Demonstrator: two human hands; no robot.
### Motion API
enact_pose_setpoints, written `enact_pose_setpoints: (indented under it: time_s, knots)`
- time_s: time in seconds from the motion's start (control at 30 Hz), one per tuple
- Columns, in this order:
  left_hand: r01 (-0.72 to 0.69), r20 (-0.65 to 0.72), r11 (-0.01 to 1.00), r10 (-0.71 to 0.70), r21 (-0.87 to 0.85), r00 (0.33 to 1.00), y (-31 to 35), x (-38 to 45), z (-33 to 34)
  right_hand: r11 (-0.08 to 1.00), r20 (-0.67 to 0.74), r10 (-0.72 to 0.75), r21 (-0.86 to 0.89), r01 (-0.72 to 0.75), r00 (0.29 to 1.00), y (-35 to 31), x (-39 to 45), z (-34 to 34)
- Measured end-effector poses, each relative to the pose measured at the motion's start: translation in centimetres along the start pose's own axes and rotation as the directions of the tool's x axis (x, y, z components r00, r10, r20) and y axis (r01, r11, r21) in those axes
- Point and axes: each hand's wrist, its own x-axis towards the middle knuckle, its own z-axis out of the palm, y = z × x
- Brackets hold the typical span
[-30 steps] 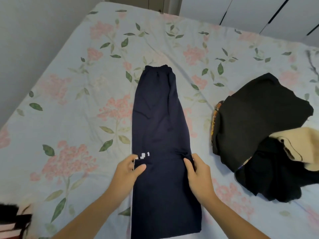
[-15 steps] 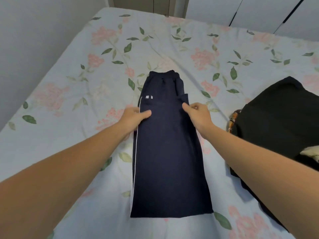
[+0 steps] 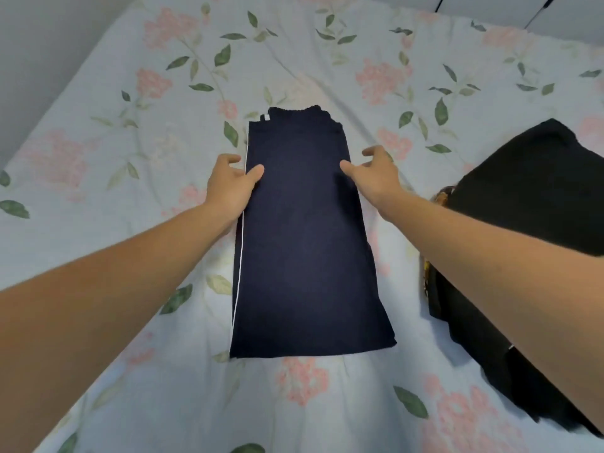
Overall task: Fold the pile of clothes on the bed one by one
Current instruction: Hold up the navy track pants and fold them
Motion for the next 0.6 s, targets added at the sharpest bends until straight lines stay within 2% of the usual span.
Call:
enact_pose_setpoints:
  time_s: [0.1, 0.3, 0.6]
  knots:
    - [0.075, -0.044, 0.996, -0.073, 0.05, 0.996, -4.6, -5.5, -0.9, 0.997, 0.042, 0.054, -0.06, -0.051, 0.998, 5.0, -5.1, 0.9]
    - [0.127, 0.025, 0.991, -0.128, 0.033, 0.991, -8.3, -15.7, -0.8, 0.996, 0.073, 0.047, -0.076, -0.042, 0.996, 8.8, -13.7, 1.4]
    - [0.052, 0.069, 0.991, -0.061, 0.124, 0.996, -10.5, -21.7, -1.0, 0.989, 0.126, 0.04, -0.146, -0.022, 0.991, 11.3, -20.5, 1.5]
